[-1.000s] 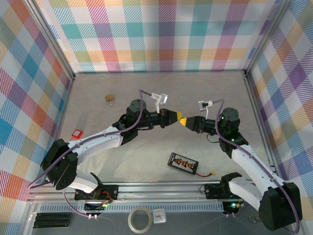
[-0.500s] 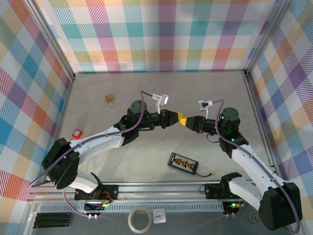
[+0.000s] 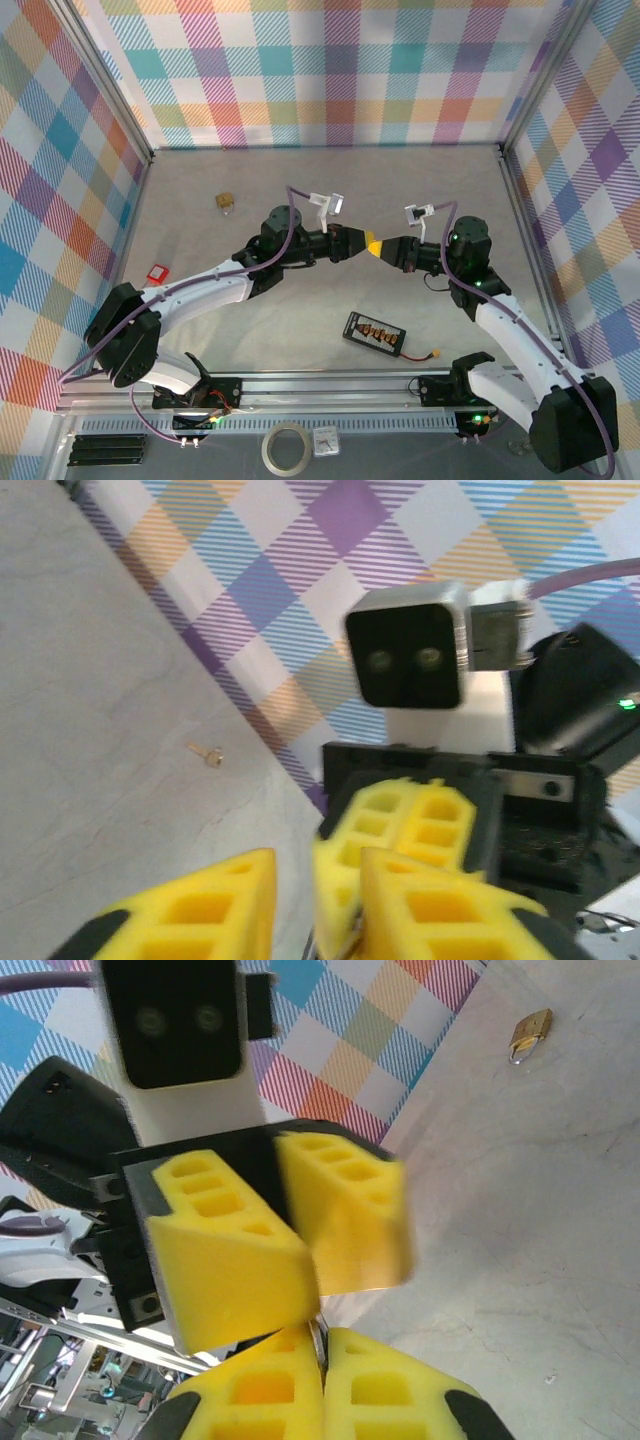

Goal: Unlock with the key

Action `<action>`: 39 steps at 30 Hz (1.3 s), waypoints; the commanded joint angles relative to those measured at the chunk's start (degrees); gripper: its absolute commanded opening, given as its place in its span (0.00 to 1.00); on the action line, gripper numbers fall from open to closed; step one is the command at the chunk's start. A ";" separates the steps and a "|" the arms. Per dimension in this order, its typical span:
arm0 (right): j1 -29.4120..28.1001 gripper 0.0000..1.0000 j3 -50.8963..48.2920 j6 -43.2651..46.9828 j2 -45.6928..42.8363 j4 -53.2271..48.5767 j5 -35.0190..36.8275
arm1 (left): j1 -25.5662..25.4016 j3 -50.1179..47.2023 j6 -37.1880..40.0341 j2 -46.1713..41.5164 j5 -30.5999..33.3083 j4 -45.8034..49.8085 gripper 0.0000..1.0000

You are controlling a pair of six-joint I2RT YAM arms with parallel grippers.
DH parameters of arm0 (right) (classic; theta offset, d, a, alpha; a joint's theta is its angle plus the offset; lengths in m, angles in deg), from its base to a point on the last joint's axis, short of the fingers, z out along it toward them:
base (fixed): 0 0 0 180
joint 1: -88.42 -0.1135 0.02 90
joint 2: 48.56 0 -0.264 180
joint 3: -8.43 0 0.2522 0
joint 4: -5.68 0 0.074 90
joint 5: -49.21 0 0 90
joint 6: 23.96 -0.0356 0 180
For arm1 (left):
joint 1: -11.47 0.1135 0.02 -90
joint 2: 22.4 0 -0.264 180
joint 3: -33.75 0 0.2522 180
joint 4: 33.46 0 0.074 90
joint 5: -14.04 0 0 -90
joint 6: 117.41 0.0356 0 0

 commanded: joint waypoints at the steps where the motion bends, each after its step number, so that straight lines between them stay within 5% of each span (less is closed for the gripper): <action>1: -0.40 0.00 3.93 5.75 -2.12 -5.57 -0.21 | 0.02 1.23 2.92 -3.21 7.50 9.40 0.54; 3: -0.37 0.00 5.02 8.55 -2.27 -9.89 0.04 | 0.67 2.18 2.77 -5.00 11.07 14.00 0.79; 7: -0.36 0.00 7.00 13.56 -3.04 -17.44 0.33 | 2.50 5.53 1.39 -8.81 17.90 25.71 1.00; 14: -0.75 0.00 8.62 18.55 -4.57 -23.62 -0.42 | 5.43 10.71 2.12 -14.10 27.75 42.42 1.00; 23: -2.07 0.00 9.94 21.29 -5.13 -27.57 1.47 | 17.83 14.10 7.03 -11.03 32.64 62.88 1.00; 39: -5.81 0.00 10.00 24.32 -8.00 -35.67 6.22 | 39.88 45.26 14.56 31.82 35.98 77.73 0.97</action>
